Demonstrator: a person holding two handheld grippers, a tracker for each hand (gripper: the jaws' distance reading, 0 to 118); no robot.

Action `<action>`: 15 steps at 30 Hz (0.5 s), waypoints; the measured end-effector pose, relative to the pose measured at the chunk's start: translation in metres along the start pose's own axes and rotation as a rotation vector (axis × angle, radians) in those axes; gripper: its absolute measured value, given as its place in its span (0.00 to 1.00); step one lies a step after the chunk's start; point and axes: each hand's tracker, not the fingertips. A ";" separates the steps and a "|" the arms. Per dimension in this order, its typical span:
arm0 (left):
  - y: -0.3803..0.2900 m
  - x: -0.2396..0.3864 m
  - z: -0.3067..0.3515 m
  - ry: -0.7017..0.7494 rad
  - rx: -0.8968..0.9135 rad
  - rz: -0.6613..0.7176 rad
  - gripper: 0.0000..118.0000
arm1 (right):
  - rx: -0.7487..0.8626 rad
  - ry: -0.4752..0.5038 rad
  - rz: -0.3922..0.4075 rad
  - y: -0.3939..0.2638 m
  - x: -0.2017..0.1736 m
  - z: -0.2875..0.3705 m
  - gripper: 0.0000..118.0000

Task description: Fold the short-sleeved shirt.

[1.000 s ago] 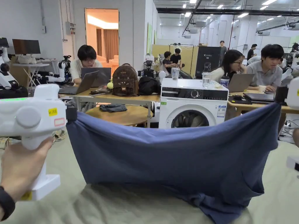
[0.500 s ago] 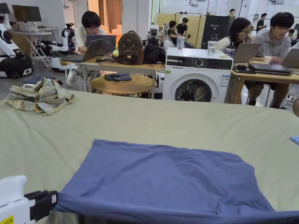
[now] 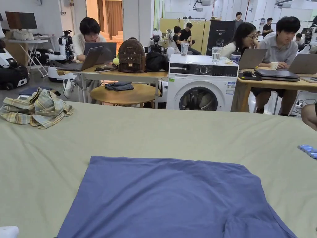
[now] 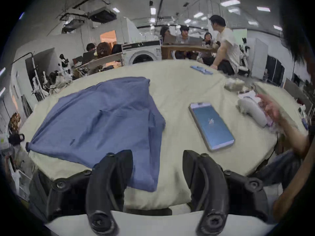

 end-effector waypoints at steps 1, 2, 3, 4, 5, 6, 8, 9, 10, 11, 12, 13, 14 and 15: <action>0.010 0.007 0.006 -0.008 0.055 -0.020 0.49 | 0.040 -0.004 0.025 0.007 -0.007 0.004 0.53; 0.021 0.015 0.010 -0.011 0.108 -0.041 0.49 | 0.078 0.010 0.046 0.014 -0.014 0.011 0.53; 0.028 0.030 0.020 -0.015 0.151 -0.061 0.49 | 0.106 0.025 0.066 0.022 -0.021 0.013 0.53; 0.039 0.042 0.022 -0.020 0.183 -0.093 0.49 | 0.141 0.039 0.083 0.032 -0.031 0.014 0.53; 0.050 0.053 0.022 -0.023 0.216 -0.120 0.49 | 0.171 0.064 0.091 0.042 -0.042 0.013 0.53; 0.054 0.059 0.021 -0.029 0.233 -0.143 0.49 | 0.195 0.090 0.095 0.048 -0.052 0.015 0.53; 0.066 0.075 0.017 -0.050 0.277 -0.175 0.49 | 0.222 0.139 0.104 0.064 -0.074 0.007 0.53; 0.072 0.082 0.014 -0.073 0.282 -0.152 0.49 | 0.227 0.147 0.107 0.070 -0.084 0.003 0.53; 0.077 0.088 0.011 -0.081 0.272 -0.136 0.49 | 0.232 0.159 0.106 0.073 -0.093 -0.001 0.53; 0.080 0.091 0.008 -0.111 0.262 -0.102 0.49 | 0.238 0.172 0.105 0.076 -0.101 -0.005 0.52; 0.083 0.094 0.006 -0.142 0.253 -0.081 0.49 | 0.239 0.180 0.105 0.079 -0.108 -0.010 0.48; 0.085 0.096 0.004 -0.155 0.251 -0.070 0.49 | 0.240 0.193 0.101 0.080 -0.113 -0.013 0.41; 0.086 0.099 0.002 -0.151 0.247 -0.066 0.45 | 0.239 0.196 0.097 0.079 -0.119 -0.017 0.30; 0.084 0.100 0.001 -0.153 0.248 -0.063 0.28 | 0.237 0.195 0.095 0.079 -0.124 -0.021 0.18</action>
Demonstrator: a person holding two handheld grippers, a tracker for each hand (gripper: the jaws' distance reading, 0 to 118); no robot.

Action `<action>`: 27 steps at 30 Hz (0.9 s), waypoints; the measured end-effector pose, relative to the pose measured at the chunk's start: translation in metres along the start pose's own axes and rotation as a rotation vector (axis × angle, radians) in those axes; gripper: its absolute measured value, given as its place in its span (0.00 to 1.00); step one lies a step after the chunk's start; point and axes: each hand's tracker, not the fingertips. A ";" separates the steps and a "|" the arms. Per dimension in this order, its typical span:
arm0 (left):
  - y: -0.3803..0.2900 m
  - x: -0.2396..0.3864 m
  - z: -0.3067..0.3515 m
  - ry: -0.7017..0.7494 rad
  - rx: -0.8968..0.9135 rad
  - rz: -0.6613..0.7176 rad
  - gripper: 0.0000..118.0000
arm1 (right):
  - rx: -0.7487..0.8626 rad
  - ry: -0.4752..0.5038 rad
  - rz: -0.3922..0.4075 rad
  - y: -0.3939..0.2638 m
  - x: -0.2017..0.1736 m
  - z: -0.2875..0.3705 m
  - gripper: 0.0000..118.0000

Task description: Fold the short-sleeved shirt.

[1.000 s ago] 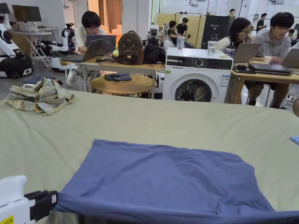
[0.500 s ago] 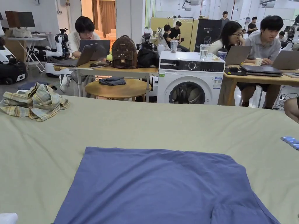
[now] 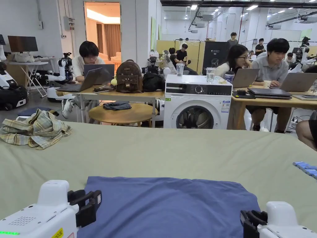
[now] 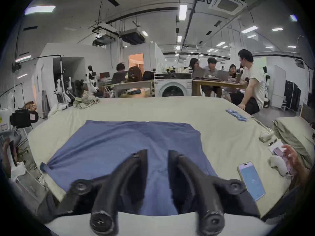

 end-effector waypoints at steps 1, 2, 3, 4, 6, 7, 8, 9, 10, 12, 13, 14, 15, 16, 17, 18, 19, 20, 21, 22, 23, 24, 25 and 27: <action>-0.001 0.002 -0.001 0.003 0.000 -0.001 0.11 | 0.001 -0.008 0.005 -0.002 -0.003 -0.002 0.12; -0.003 0.004 -0.002 0.017 -0.003 -0.009 0.00 | 0.001 -0.018 0.012 -0.003 -0.006 -0.004 0.06; -0.005 0.005 -0.002 0.029 0.001 -0.020 0.00 | 0.000 -0.025 0.012 -0.004 -0.007 -0.006 0.00; -0.006 0.006 -0.002 0.017 -0.016 -0.024 0.00 | -0.001 -0.032 0.009 -0.005 -0.008 -0.006 0.00; -0.009 0.005 -0.003 0.018 -0.040 -0.029 0.00 | -0.008 -0.014 -0.005 -0.005 -0.007 -0.008 0.00; -0.011 0.005 -0.003 0.027 -0.040 -0.033 0.00 | -0.009 -0.021 -0.009 -0.006 -0.007 -0.009 0.00; -0.011 0.004 -0.003 0.035 -0.049 -0.039 0.00 | -0.014 -0.020 -0.012 -0.005 -0.007 -0.010 0.00; -0.012 0.001 -0.001 0.035 -0.050 -0.038 0.00 | -0.016 -0.015 -0.021 -0.005 -0.007 -0.010 0.00; -0.012 -0.002 0.001 0.039 -0.048 -0.034 0.00 | -0.017 -0.010 -0.032 -0.004 -0.007 -0.011 0.00; -0.011 -0.008 0.004 0.042 -0.052 -0.025 0.00 | -0.019 -0.005 -0.040 -0.003 -0.008 -0.010 0.00; -0.011 -0.012 0.007 0.042 -0.052 -0.020 0.00 | -0.022 0.000 -0.038 -0.003 -0.009 -0.010 0.00; -0.013 -0.020 0.010 0.040 -0.056 -0.018 0.00 | -0.027 0.007 -0.032 -0.004 -0.009 -0.010 0.00; -0.014 -0.030 0.013 0.016 -0.085 -0.014 0.00 | -0.033 0.014 -0.022 -0.007 -0.009 -0.008 0.00; -0.017 -0.039 0.014 0.004 -0.132 -0.018 0.05 | -0.037 0.017 -0.012 -0.009 -0.009 -0.007 0.00; -0.023 -0.049 0.016 0.002 -0.185 -0.008 0.15 | -0.041 0.017 -0.008 -0.012 -0.008 -0.006 0.00; -0.033 -0.059 0.021 0.016 -0.222 -0.005 0.26 | -0.046 0.020 -0.012 -0.015 -0.006 -0.005 0.00; -0.042 -0.066 0.025 0.044 -0.234 0.003 0.28 | -0.050 0.024 -0.029 -0.019 -0.005 -0.005 0.00; -0.052 -0.075 0.028 0.074 -0.264 0.014 0.29 | -0.058 0.033 -0.054 -0.022 -0.003 -0.005 0.00; -0.063 -0.081 0.032 0.102 -0.292 0.029 0.30 | -0.068 0.041 -0.073 -0.025 -0.001 -0.004 0.00; -0.072 -0.086 0.034 0.116 -0.319 0.041 0.33 | -0.072 0.046 -0.080 -0.027 0.001 -0.004 0.00; -0.082 -0.090 0.035 0.123 -0.343 0.054 0.34 | -0.076 0.049 -0.084 -0.029 0.001 -0.004 0.00; -0.091 -0.093 0.034 0.128 -0.366 0.059 0.34 | -0.083 0.051 -0.090 -0.031 0.003 -0.005 0.00; -0.098 -0.094 0.033 0.123 -0.386 0.060 0.34 | -0.091 0.053 -0.092 -0.032 0.004 -0.005 0.00; -0.111 -0.093 0.025 0.112 -0.414 0.045 0.34 | -0.107 0.051 -0.088 -0.032 0.005 -0.003 0.00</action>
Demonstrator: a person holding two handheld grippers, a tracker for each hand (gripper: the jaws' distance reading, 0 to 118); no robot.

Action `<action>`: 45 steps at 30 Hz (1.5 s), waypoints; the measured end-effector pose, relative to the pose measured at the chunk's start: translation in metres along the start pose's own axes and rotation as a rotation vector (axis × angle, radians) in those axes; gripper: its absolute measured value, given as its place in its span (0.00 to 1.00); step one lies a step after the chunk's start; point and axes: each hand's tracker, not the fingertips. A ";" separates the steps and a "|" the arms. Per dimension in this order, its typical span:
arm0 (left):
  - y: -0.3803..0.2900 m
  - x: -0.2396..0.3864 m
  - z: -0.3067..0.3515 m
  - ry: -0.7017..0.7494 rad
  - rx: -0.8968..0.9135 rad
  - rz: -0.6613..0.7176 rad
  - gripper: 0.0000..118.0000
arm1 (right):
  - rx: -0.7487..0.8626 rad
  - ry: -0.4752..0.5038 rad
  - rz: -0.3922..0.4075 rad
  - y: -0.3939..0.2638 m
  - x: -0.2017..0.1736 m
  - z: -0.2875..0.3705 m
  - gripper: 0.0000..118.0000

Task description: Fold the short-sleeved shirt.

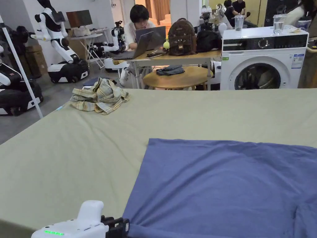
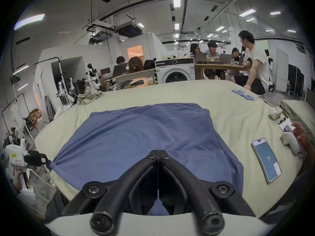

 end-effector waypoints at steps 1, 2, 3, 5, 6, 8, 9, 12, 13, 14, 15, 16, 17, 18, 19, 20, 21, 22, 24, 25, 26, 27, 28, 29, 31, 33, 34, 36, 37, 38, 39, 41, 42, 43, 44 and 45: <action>-0.001 0.002 -0.005 0.012 -0.014 -0.018 0.34 | -0.005 -0.002 -0.001 0.000 0.002 0.001 0.00; -0.003 0.003 -0.013 0.018 -0.037 -0.020 0.34 | -0.008 -0.004 -0.004 -0.001 0.005 0.004 0.00; -0.003 0.003 -0.023 0.034 -0.082 -0.011 0.33 | -0.011 -0.008 -0.007 -0.001 0.008 0.006 0.00; -0.004 0.003 -0.031 0.053 -0.096 0.015 0.25 | -0.012 -0.029 -0.005 -0.002 0.017 0.013 0.00; -0.004 0.004 -0.029 0.061 -0.064 0.030 0.18 | -0.013 -0.042 0.001 -0.003 0.021 0.018 0.00; -0.004 0.010 -0.031 0.000 -0.090 0.027 0.01 | -0.014 -0.073 0.011 -0.007 0.029 0.030 0.00; -0.008 0.017 -0.033 0.074 -0.095 -0.028 0.01 | -0.016 -0.083 0.011 -0.008 0.036 0.036 0.00; -0.008 0.030 -0.035 0.113 -0.109 -0.143 0.01 | -0.027 -0.115 0.006 -0.016 0.054 0.057 0.00; -0.009 0.031 -0.035 0.115 -0.118 -0.149 0.01 | -0.036 -0.138 0.002 -0.021 0.062 0.063 0.08; -0.009 0.031 -0.036 0.118 -0.121 -0.156 0.01 | -0.045 -0.155 -0.008 -0.024 0.069 0.067 0.26; -0.009 0.032 -0.037 0.116 -0.122 -0.155 0.01 | -0.077 -0.167 -0.027 -0.029 0.078 0.069 0.44; -0.009 0.037 -0.034 0.116 -0.125 -0.155 0.01 | -0.101 -0.155 -0.050 -0.037 0.089 0.069 0.44; -0.009 0.039 -0.033 0.117 -0.127 -0.154 0.01 | -0.104 -0.167 -0.069 -0.043 0.094 0.069 0.44; -0.008 0.039 -0.033 0.116 -0.130 -0.149 0.01 | -0.129 -0.184 -0.096 -0.048 0.098 0.068 0.44; -0.007 0.039 -0.033 0.114 -0.133 -0.147 0.01 | -0.144 -0.184 -0.110 -0.053 0.101 0.066 0.44; -0.006 0.038 -0.032 0.110 -0.136 -0.143 0.01 | -0.147 -0.175 -0.115 -0.058 0.102 0.064 0.44; -0.007 0.027 -0.036 0.110 -0.138 -0.139 0.01 | -0.167 -0.165 -0.124 -0.063 0.102 0.062 0.44; -0.006 0.026 -0.036 0.106 -0.139 -0.131 0.01 | -0.180 -0.159 -0.128 -0.067 0.102 0.059 0.44; -0.007 0.025 -0.035 0.099 -0.142 -0.115 0.01 | -0.224 -0.161 -0.121 -0.075 0.101 0.050 0.44; -0.008 0.025 -0.034 0.095 -0.143 -0.106 0.01 | -0.253 -0.162 -0.119 -0.077 0.102 0.046 0.44; -0.008 0.025 -0.034 0.095 -0.142 -0.102 0.01 | -0.275 -0.158 -0.121 -0.080 0.103 0.041 0.44; -0.009 0.025 -0.034 0.094 -0.141 -0.099 0.01 | -0.295 -0.156 -0.126 -0.083 0.103 0.038 0.38; -0.010 0.026 -0.034 0.095 -0.140 -0.100 0.01 | -0.292 -0.156 -0.126 -0.088 0.106 0.034 0.28; -0.011 0.026 -0.034 0.094 -0.142 -0.098 0.01 | -0.284 -0.153 -0.124 -0.089 0.105 0.036 0.18; -0.011 0.027 -0.034 0.098 -0.142 -0.100 0.01 | -0.281 -0.137 -0.125 -0.086 0.105 0.036 0.07; -0.011 0.026 -0.034 0.100 -0.143 -0.099 0.01 | -0.277 -0.136 -0.115 -0.084 0.103 0.036 0.04; -0.009 0.024 -0.030 0.094 -0.142 -0.095 0.01 | -0.273 -0.130 -0.108 -0.080 0.102 0.037 0.03; -0.001 0.006 -0.023 0.025 -0.099 -0.005 0.01 | -0.226 -0.119 -0.085 -0.063 0.095 0.042 0.03; 0.005 -0.003 -0.022 0.005 -0.068 0.028 0.01 | -0.198 -0.115 -0.066 -0.053 0.094 0.041 0.03; 0.015 -0.006 -0.020 0.015 -0.033 0.034 0.01 | -0.176 -0.121 -0.051 -0.040 0.094 0.037 0.03; 0.030 -0.007 -0.022 0.031 -0.011 0.017 0.01 | -0.168 -0.114 -0.047 -0.025 0.095 0.028 0.03; 0.056 -0.012 -0.034 0.040 0.049 -0.005 0.01 | -0.138 -0.109 -0.041 0.004 0.094 0.008 0.03; 0.072 -0.015 -0.045 0.036 0.057 -0.002 0.01 | -0.132 -0.111 -0.039 0.018 0.096 -0.009 0.03; 0.087 -0.018 -0.055 0.033 0.059 0.004 0.01 | -0.126 -0.117 -0.040 0.029 0.098 -0.027 0.03; 0.101 -0.021 -0.068 0.031 0.063 0.007 0.01 | -0.134 -0.124 -0.045 0.043 0.102 -0.049 0.03; 0.123 0.002 -0.069 0.033 0.061 0.005 0.01 | -0.144 -0.128 -0.049 0.053 0.103 -0.070 0.03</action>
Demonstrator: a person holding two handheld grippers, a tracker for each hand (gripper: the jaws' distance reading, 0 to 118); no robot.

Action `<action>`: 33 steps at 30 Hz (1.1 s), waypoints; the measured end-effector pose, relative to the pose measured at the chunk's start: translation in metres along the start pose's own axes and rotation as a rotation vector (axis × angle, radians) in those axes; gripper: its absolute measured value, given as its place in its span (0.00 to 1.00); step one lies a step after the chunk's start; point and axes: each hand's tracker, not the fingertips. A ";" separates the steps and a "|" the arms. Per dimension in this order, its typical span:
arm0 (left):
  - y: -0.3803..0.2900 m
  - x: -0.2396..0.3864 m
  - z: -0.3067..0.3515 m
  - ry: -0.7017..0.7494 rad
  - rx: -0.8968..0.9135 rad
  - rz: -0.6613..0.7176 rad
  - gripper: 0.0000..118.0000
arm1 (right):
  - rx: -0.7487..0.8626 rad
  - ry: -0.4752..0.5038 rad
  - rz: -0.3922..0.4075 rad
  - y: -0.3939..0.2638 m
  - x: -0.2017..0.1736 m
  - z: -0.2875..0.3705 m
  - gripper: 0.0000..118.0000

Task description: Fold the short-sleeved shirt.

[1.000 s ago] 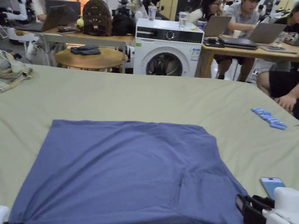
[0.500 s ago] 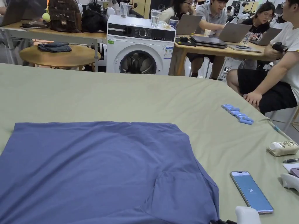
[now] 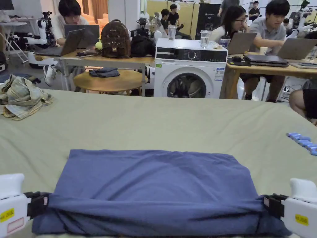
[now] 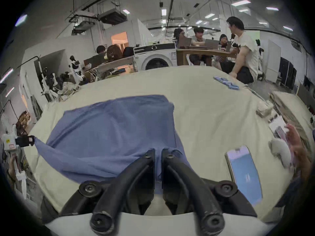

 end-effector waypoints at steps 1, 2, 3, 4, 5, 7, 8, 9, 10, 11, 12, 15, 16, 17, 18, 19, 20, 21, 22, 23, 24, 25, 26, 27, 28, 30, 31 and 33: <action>0.012 0.002 -0.014 0.006 -0.007 -0.007 0.01 | -0.007 -0.007 -0.001 0.009 -0.002 -0.017 0.03; 0.022 0.004 -0.029 0.026 -0.014 -0.022 0.01 | -0.029 -0.021 -0.003 0.019 -0.005 -0.036 0.03; 0.031 0.005 -0.043 0.044 -0.024 -0.037 0.01 | -0.031 -0.026 -0.009 0.026 -0.008 -0.054 0.03; 0.043 0.015 -0.051 0.051 -0.027 -0.037 0.01 | -0.031 -0.033 -0.019 0.030 -0.009 -0.067 0.03; 0.049 0.017 -0.063 0.059 -0.042 -0.032 0.01 | -0.031 -0.052 -0.031 0.033 -0.011 -0.081 0.03; 0.055 0.020 -0.082 0.072 -0.068 -0.012 0.01 | -0.046 -0.086 -0.070 0.037 -0.011 -0.101 0.05; 0.058 0.020 -0.089 0.074 -0.085 0.006 0.01 | -0.049 -0.104 -0.101 0.036 -0.010 -0.108 0.06; 0.057 0.021 -0.097 0.071 -0.098 0.022 0.01 | -0.056 -0.113 -0.117 0.035 -0.010 -0.113 0.07; 0.055 0.022 -0.101 0.073 -0.089 0.036 0.01 | -0.048 -0.130 -0.119 0.033 -0.010 -0.117 0.15; 0.053 0.024 -0.102 0.075 -0.091 0.040 0.01 | -0.042 -0.147 -0.105 0.030 -0.008 -0.119 0.28; 0.052 0.011 -0.112 0.074 -0.082 0.051 0.12 | -0.027 -0.153 -0.102 0.029 -0.007 -0.116 0.38; 0.045 0.019 -0.098 0.057 0.042 0.052 0.39 | 0.024 -0.139 -0.085 0.026 -0.009 -0.102 0.39; 0.046 0.021 -0.095 0.071 0.070 0.031 0.39 | 0.039 -0.131 -0.073 0.027 -0.012 -0.096 0.39; 0.046 0.027 -0.089 0.073 0.096 0.009 0.39 | 0.062 -0.114 -0.055 0.028 -0.017 -0.088 0.39; 0.047 0.033 -0.082 0.052 0.121 0.002 0.39 | 0.080 -0.100 -0.036 0.029 -0.023 -0.081 0.39; 0.048 0.039 -0.075 0.033 0.141 0.003 0.39 | 0.100 -0.088 -0.020 0.028 -0.030 -0.073 0.39; 0.047 0.041 -0.068 0.010 0.163 0.008 0.39 | 0.123 -0.072 -0.006 0.028 -0.038 -0.064 0.39; 0.048 0.047 -0.059 -0.013 0.189 0.005 0.39 | 0.134 -0.044 0.009 0.029 -0.045 -0.057 0.39; 0.049 0.054 -0.050 -0.032 0.210 -0.008 0.39 | 0.144 -0.022 0.016 0.029 -0.052 -0.049 0.39; 0.049 0.061 -0.042 -0.040 0.223 -0.020 0.39 | 0.162 -0.004 0.018 0.026 -0.059 -0.042 0.39; 0.047 0.065 -0.033 -0.051 0.239 -0.036 0.39 | 0.162 0.018 0.032 0.025 -0.066 -0.035 0.39; 0.047 0.070 -0.026 -0.068 0.248 -0.056 0.39 | 0.167 0.031 0.040 0.024 -0.072 -0.029 0.38; 0.045 0.075 -0.019 -0.085 0.258 -0.075 0.39 | 0.169 0.036 0.048 0.022 -0.079 -0.023 0.36; 0.044 0.080 -0.011 -0.098 0.248 -0.106 0.39 | 0.172 0.061 0.057 0.017 -0.082 -0.020 0.26; 0.040 0.084 -0.005 -0.100 0.248 -0.125 0.37 | 0.179 0.069 0.067 0.013 -0.087 -0.015 0.18; 0.034 0.090 0.006 -0.101 0.251 -0.145 0.14 | 0.185 0.061 0.101 0.006 -0.098 -0.006 0.01; 0.030 0.091 0.010 -0.108 0.248 -0.143 0.00 | 0.183 0.066 0.114 0.002 -0.100 -0.005 0.00; 0.022 0.087 0.019 -0.117 0.245 -0.129 0.00 | 0.168 0.092 0.143 -0.004 -0.105 0.001 0.00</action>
